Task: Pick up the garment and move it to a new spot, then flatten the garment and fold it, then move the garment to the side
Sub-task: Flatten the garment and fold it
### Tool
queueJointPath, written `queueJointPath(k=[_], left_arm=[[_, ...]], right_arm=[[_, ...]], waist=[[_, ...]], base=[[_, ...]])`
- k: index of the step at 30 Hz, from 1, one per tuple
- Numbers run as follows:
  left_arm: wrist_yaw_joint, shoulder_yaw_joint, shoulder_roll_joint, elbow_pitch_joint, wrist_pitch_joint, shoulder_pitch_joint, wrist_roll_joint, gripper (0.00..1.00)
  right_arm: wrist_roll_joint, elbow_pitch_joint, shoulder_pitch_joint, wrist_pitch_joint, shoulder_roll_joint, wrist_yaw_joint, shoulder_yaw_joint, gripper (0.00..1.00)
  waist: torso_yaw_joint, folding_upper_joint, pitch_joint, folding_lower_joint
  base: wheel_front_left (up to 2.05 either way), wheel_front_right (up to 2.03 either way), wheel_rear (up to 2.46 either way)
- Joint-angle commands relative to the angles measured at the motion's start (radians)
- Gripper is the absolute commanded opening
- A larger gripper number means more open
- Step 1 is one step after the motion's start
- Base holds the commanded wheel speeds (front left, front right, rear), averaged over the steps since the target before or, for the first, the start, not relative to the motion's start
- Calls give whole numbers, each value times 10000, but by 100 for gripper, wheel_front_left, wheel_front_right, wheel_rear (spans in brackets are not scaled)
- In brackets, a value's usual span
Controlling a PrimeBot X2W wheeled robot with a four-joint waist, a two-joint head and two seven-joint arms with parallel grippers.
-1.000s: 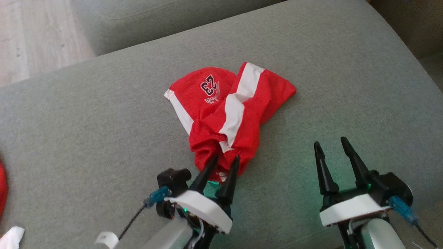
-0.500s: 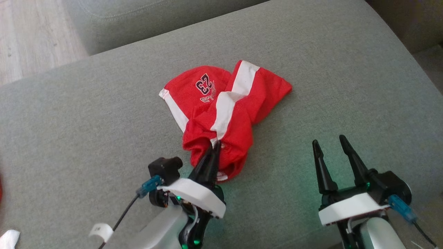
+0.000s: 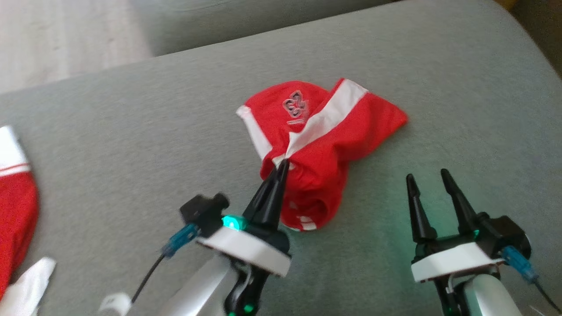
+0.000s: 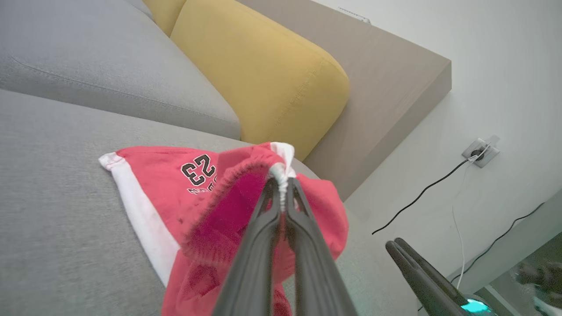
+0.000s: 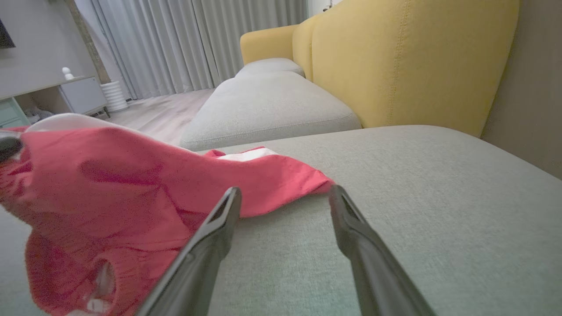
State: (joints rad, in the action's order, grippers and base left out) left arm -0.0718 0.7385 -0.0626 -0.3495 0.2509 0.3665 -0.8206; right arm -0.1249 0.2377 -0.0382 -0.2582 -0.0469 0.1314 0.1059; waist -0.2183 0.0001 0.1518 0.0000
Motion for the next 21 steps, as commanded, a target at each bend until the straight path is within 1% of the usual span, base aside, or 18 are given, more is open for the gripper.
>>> queueJointPath(k=[1, 4, 7, 9, 11, 13, 16, 18, 21], left_arm=[[-46, -394, -365, 791, 100, -173, 39, 0], [32, -562, -1165, 1940, -197, -576, -33, 0], [266, -792, -2163, 3073, -776, -928, -79, 0], [374, -993, -2793, 3606, -1157, -1096, -172, 0], [462, -1206, -3347, 3893, -1437, -1134, -185, 0], [549, -1415, -3736, 3984, -1609, -1066, -171, 0], [605, -1659, -4108, 3906, -1718, -818, -85, 0], [586, -1763, -4246, 3779, -1753, -604, -35, 0], [502, -1792, -4324, 3611, -1772, -285, 74, 0]], right_arm=[[-118, -380, -309, -36, -33, -7, 103, 100], [-228, -408, -381, -36, -33, -7, -14, 100], [-571, -380, -564, -36, -33, -7, -93, 100], [-771, -234, -797, -36, -52, -7, 30, 100], [-1243, 88, -1157, -36, -276, -7, 381, 100], [-1881, 495, -1644, -36, -746, -7, 948, 100], [-3144, 1263, -2497, -36, -1638, -7, 2020, 100], [-4111, 1694, -3106, -12, -2254, -7, 3003, 100], [-5711, 1848, -4031, 304, -3057, -7, 4466, 100]], waist=[[566, -1, -52, 0], [1109, -1, -2, 0], [1637, -1, 124, 0], [1944, -1, 250, 0], [2179, -1, 396, 0], [2386, -1, 545, 0], [2637, -1, 795, 0], [2758, -1, 984, 0], [2884, -1, 1224, 0]], base=[[0, 0, 0], [0, 0, 0], [0, 0, 0], [0, 0, 0], [0, 0, 0], [0, 0, 0], [0, 0, 0], [0, 0, 0], [0, 0, 0]])
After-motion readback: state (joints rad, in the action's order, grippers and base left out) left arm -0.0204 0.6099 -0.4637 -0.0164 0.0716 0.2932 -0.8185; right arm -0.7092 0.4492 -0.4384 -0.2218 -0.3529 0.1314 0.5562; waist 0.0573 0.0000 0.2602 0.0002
